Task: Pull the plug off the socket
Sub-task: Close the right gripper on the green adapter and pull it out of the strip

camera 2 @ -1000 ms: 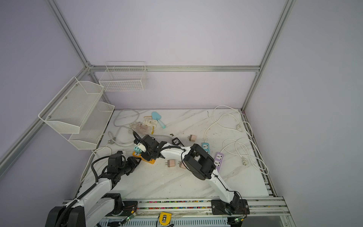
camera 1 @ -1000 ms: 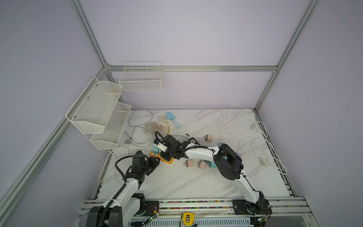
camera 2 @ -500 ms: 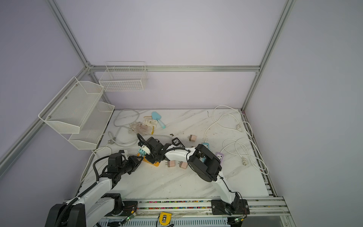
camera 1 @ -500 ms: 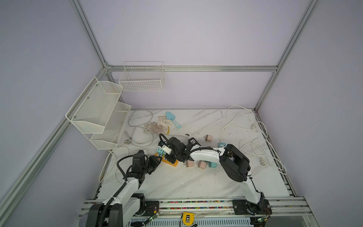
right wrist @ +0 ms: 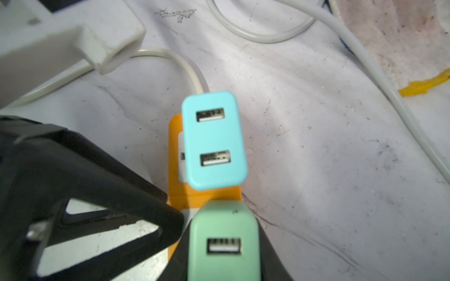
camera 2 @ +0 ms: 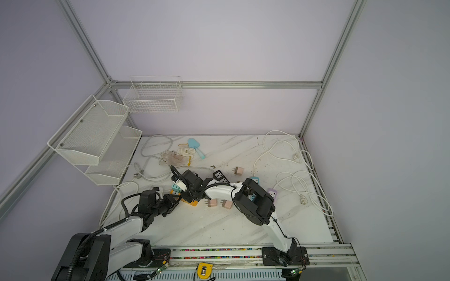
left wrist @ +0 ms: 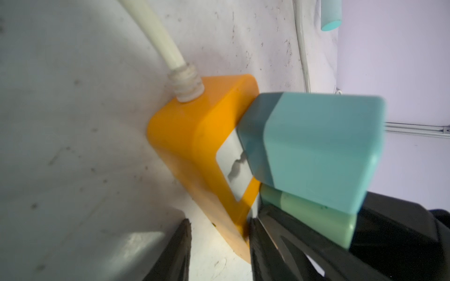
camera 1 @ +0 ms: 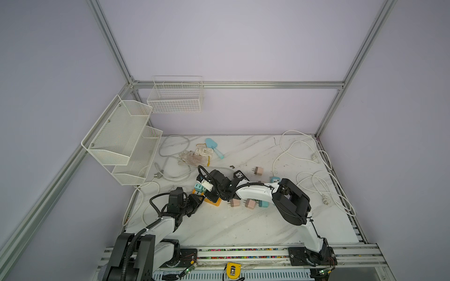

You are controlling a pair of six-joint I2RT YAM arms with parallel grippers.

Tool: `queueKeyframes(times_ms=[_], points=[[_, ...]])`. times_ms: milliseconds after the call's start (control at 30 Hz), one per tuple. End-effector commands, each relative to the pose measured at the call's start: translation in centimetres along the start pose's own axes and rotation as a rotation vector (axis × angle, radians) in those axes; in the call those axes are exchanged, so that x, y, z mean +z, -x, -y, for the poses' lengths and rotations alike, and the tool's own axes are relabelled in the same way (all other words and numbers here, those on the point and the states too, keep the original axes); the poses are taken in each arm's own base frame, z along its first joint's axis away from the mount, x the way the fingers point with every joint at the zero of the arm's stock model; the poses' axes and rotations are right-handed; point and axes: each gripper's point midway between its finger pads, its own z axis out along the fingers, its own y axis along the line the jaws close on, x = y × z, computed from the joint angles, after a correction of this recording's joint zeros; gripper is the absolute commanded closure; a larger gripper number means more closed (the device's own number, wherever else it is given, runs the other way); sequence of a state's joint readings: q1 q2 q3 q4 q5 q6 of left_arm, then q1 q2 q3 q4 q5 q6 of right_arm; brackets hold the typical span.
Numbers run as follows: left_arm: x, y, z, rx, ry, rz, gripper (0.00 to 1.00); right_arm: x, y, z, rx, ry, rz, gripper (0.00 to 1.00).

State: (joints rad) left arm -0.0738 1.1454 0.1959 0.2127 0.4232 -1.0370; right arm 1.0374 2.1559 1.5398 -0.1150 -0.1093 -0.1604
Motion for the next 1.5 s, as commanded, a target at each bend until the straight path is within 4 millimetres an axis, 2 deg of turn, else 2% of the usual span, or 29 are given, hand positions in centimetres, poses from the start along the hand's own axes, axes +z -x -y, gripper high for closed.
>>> queueKeyframes(times_ms=[0,133,367,500,600,800,933,1067,1233,1300,1467], points=[[0.2,-1.2,-2.4,-0.014,0.059,-0.018,0.62,-0.6,-0.2,-0.2,-0.001,-0.004,-0.008,0.82],[0.5,-1.6,-3.4,-0.006,0.101,-0.024,0.63,-1.0,0.6,0.2,-0.007,-0.032,0.004,0.82],[0.9,-2.5,-4.5,-0.004,0.148,-0.052,0.66,-0.5,0.9,-1.2,-0.023,0.0,-0.006,0.84],[0.7,-2.9,-4.9,-0.003,0.16,-0.055,0.68,-0.9,1.0,1.2,-0.014,-0.073,-0.001,0.85],[0.6,-2.8,-5.0,-0.006,0.171,-0.046,0.69,-1.1,1.3,1.4,-0.011,-0.075,-0.002,0.85],[0.6,-2.8,-5.2,-0.012,0.177,-0.04,0.71,-0.9,1.1,-0.6,-0.015,-0.012,-0.002,0.87],[0.6,-2.8,-5.2,-0.007,0.178,-0.043,0.72,-2.5,2.3,0.8,0.004,-0.003,0.055,0.87],[0.6,-2.7,-5.2,-0.007,0.178,-0.038,0.73,-2.3,2.0,2.6,0.035,-0.068,0.036,0.87],[0.7,-2.8,-5.2,-0.005,0.182,-0.043,0.73,-1.4,1.4,-0.4,0.0,-0.006,0.017,0.88],[0.7,-2.7,-5.2,-0.006,0.185,-0.039,0.73,-1.5,1.7,-0.7,0.014,0.007,0.032,0.88],[0.7,-2.7,-5.2,-0.006,0.187,-0.041,0.74,-2.2,2.2,2.3,0.033,-0.046,0.055,0.89]])
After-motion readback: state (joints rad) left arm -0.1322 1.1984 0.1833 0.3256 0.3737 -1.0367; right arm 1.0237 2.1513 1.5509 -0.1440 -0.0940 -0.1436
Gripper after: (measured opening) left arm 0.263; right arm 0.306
